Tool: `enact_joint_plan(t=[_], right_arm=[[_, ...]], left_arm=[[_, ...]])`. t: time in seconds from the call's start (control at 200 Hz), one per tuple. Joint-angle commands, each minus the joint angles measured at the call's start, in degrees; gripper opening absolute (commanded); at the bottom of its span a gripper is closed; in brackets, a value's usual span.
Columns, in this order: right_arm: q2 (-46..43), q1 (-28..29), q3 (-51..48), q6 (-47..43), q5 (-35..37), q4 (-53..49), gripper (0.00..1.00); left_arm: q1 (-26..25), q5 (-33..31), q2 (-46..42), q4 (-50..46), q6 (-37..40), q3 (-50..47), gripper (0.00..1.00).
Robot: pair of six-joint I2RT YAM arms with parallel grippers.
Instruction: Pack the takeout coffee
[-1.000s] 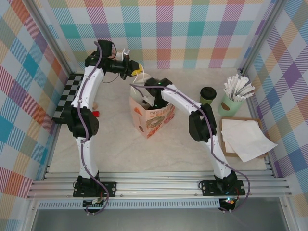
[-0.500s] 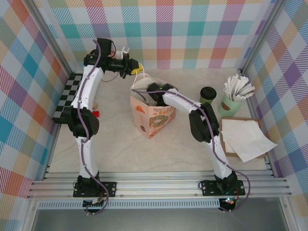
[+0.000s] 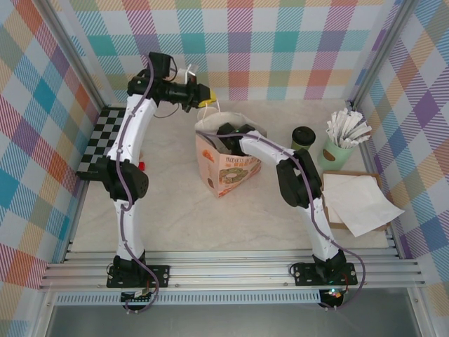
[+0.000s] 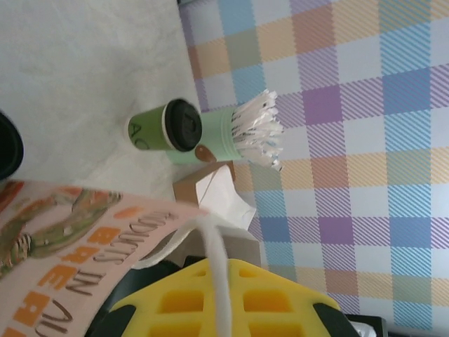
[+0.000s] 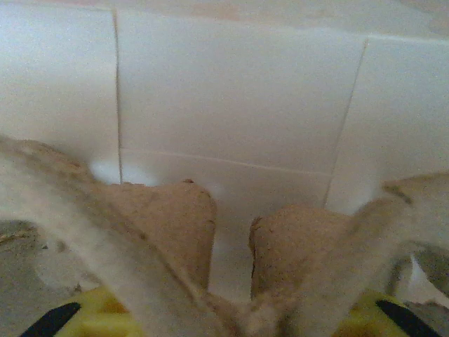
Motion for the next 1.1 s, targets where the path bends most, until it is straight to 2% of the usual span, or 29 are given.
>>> enact_joint_plan(t=[0.0, 0.195, 0.38, 0.47, 0.63, 0.91, 1.095], right_arm=[[-1.1, 0.01, -3.72, -0.16, 0.48, 1.07, 0.39], [-3.08, 0.04, -3.95, -1.84, -3.18, 1.25, 0.54], [-5.24, -0.03, -3.14, -2.02, -4.58, 0.76, 0.6], [-6.69, -0.03, -2.03, -1.94, -5.92, 0.76, 0.74], [-7.95, -0.03, 1.98, -1.71, -7.14, -0.4, 0.85], [-11.99, -0.03, 3.2, -1.66, -6.38, -0.25, 0.89], [-13.64, 0.76, 2.47, -5.31, -8.4, -1.59, 0.86]], left_arm=[[-0.3, 0.47, -6.75, 3.95, 2.18, -7.5, 0.0], [-0.29, 0.49, -7.98, 2.5, 2.36, -9.68, 0.0], [-0.47, -0.56, -8.57, 3.82, 1.53, -9.2, 0.0], [-0.55, -0.75, -8.62, 3.02, 2.02, -9.47, 0.0], [-0.82, -2.26, -8.31, -1.18, 6.17, -9.74, 0.0], [-0.82, -4.32, -7.3, -1.04, 6.08, -8.36, 0.0], [-0.65, -4.9, -6.56, -1.32, 5.78, -8.12, 0.0]])
